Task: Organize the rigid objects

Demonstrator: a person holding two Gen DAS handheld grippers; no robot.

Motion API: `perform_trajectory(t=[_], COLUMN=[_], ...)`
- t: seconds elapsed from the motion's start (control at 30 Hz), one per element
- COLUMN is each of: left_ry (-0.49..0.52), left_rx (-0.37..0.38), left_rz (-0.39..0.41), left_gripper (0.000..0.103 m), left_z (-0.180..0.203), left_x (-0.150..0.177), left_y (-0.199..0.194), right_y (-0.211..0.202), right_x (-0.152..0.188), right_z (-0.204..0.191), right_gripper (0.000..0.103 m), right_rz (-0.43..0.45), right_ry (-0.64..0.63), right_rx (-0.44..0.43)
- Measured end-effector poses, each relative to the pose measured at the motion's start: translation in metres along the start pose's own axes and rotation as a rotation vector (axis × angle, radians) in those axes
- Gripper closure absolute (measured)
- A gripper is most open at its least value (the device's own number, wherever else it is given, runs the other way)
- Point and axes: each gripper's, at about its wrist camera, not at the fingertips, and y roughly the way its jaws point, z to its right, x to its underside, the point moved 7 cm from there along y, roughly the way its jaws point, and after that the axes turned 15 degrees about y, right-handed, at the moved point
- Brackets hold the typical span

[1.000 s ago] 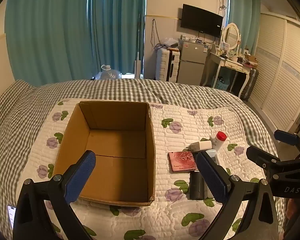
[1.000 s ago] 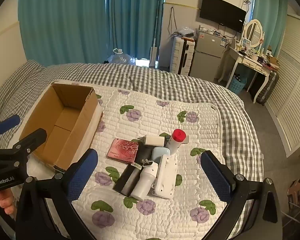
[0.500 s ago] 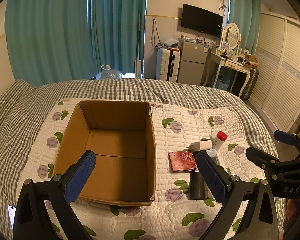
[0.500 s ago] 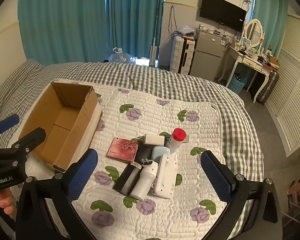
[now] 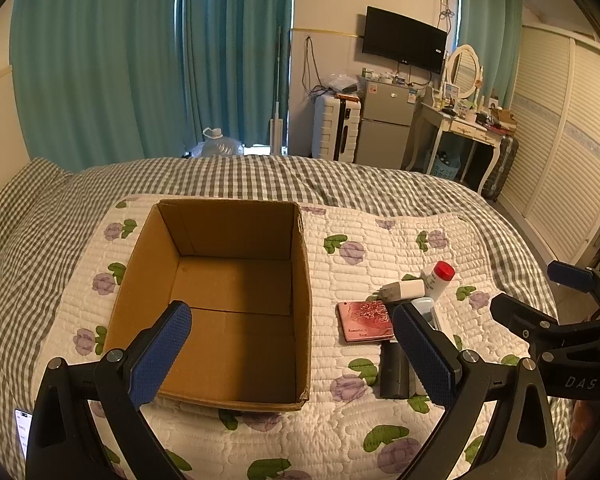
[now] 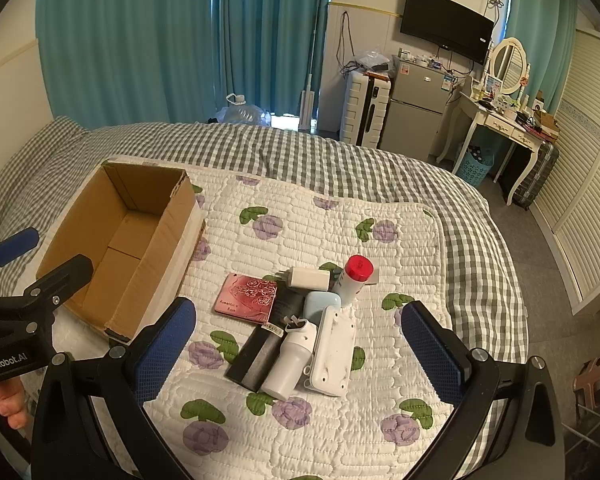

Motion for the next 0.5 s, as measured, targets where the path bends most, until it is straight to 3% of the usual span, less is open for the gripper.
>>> perform_trajectory(t=[0.5], left_ry=[0.000], left_rx=[0.001], left_rz=[-0.001], left_gripper=[0.000], left_z=[-0.0010], left_x=[-0.0001], left_y=[0.0000], right_y=[-0.0001], right_x=[-0.0009], right_z=[-0.0011], right_gripper=[0.000], right_rz=[-0.002], right_ry=[0.000], right_rx=[0.001])
